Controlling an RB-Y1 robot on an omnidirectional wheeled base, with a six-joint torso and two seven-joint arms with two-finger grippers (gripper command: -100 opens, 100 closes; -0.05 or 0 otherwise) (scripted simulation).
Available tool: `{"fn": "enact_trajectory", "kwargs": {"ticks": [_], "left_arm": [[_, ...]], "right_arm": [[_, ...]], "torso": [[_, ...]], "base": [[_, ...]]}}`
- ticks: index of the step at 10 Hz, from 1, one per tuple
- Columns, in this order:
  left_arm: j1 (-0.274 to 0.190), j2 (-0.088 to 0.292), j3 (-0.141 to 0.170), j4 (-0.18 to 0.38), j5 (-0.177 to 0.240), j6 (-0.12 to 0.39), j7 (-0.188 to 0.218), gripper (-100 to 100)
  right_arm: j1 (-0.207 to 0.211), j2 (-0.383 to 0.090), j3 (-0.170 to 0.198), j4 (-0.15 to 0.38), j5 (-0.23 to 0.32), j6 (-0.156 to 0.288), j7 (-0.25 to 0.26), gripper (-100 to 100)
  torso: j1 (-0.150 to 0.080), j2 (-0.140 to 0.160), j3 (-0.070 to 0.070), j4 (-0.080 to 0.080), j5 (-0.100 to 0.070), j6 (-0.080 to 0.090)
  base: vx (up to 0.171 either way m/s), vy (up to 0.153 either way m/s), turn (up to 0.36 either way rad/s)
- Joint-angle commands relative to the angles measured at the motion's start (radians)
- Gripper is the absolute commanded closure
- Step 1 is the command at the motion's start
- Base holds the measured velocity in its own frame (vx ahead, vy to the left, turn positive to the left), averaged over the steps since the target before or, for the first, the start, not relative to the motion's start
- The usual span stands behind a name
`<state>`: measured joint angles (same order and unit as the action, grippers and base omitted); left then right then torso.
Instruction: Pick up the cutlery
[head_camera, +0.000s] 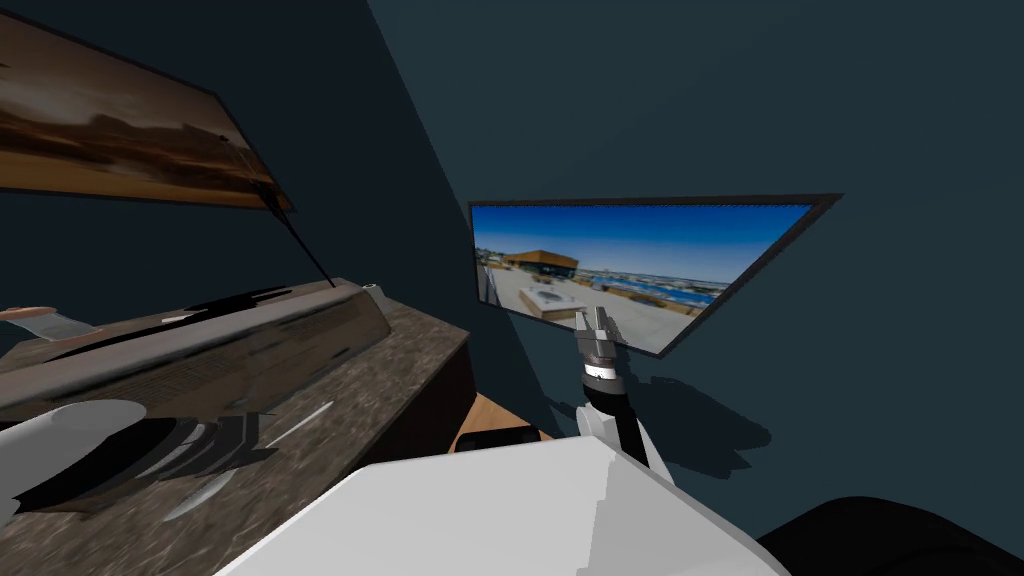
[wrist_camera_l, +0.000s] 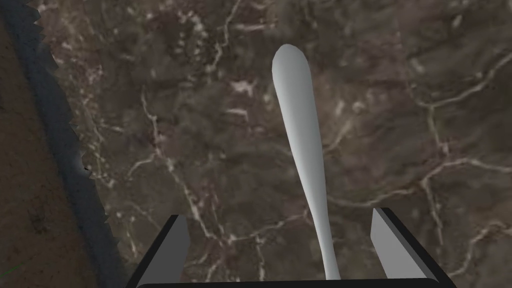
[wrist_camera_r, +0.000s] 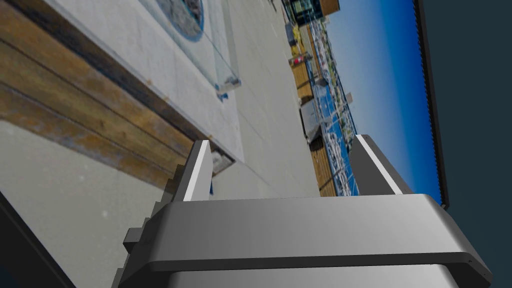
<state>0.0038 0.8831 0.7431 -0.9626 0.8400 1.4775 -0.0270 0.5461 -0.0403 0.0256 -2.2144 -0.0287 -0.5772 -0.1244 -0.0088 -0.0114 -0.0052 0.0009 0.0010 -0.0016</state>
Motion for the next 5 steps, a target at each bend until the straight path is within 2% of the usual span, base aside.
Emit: {"fn": "enact_trajectory", "kwargs": {"ticks": [1,2,3,4,5], "left_arm": [[-0.011,0.003,0.016,0.05,-0.007,-0.001,-0.05,-100],[-0.011,0.003,0.016,0.05,-0.007,-0.001,-0.072,-100],[-0.029,0.007,0.052,0.089,-0.02,0.001,-0.102,-100],[-0.029,0.007,0.052,0.118,-0.02,0.001,-0.132,-100],[-0.029,0.007,0.052,0.118,-0.02,0.001,-0.154,-100]], "right_arm": [[0.0,0.0,0.0,0.0,0.0,0.0,0.0,0],[0.004,-0.001,0.003,0.003,0.001,0.001,-0.001,0],[0.005,-0.001,0.005,0.005,0.001,0.002,-0.001,0],[0.011,-0.002,0.008,0.009,0.002,0.003,-0.001,0],[0.015,-0.003,0.012,0.013,0.003,0.005,-0.002,0]], "torso": [[0.0,0.0,0.0,0.0,0.0,0.0],[-0.004,-0.006,-0.003,0.001,0.001,0.0],[-0.006,-0.01,-0.005,0.001,0.001,0.001],[-0.012,-0.018,-0.008,0.002,0.002,-0.001],[-0.017,-0.026,-0.012,0.002,0.005,-0.002]], "base": [[0.051,-0.06,0.067],[0.031,-0.035,0.017],[0.08,-0.079,0.066],[0.07,-0.076,0.074],[0.034,-0.027,0.015]]}}
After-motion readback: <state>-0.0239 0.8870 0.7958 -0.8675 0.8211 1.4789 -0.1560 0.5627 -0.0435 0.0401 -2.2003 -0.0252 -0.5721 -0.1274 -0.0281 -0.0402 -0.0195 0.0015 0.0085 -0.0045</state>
